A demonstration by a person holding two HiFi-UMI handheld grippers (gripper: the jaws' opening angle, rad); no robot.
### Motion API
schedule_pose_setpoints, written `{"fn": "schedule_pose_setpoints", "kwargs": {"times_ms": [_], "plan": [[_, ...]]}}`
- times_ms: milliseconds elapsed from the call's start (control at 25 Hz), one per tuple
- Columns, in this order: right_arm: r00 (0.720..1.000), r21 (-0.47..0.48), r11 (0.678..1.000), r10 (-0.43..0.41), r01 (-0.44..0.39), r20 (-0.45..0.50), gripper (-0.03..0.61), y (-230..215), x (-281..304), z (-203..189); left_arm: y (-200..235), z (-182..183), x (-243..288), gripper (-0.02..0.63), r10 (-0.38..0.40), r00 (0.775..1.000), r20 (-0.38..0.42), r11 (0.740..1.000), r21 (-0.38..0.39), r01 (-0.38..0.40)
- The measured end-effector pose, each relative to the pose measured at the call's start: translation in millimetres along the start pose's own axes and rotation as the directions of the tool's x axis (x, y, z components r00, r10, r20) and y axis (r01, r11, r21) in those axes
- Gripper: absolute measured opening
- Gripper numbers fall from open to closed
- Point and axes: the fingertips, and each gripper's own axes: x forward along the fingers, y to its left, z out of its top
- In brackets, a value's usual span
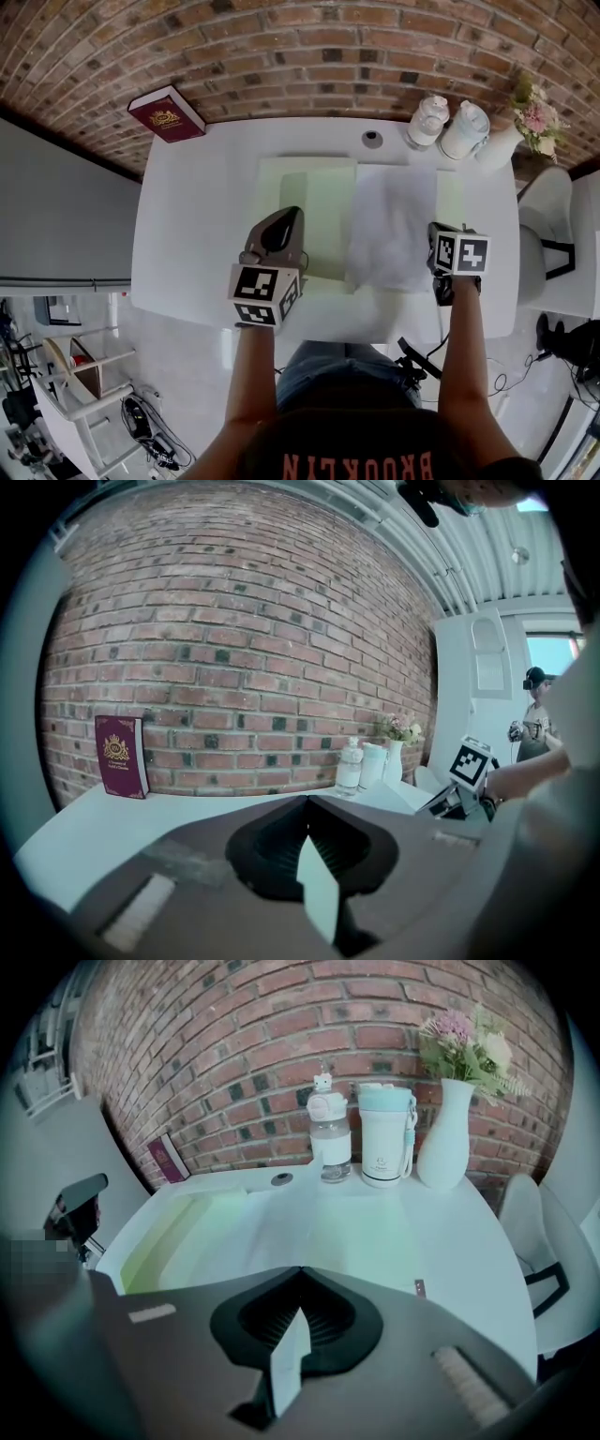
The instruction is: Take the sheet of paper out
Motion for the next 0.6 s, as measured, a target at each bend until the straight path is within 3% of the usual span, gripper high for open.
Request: {"fn": "schedule_pose_setpoints", "kwargs": {"times_ms": [600], "plan": [[0.983,-0.025,0.999,-0.03,0.035,0.182,0.003,35,-73,30,11,39,-28,-0.003,-0.028,0.996,0.085,0.999,0.047,0.024]]}}
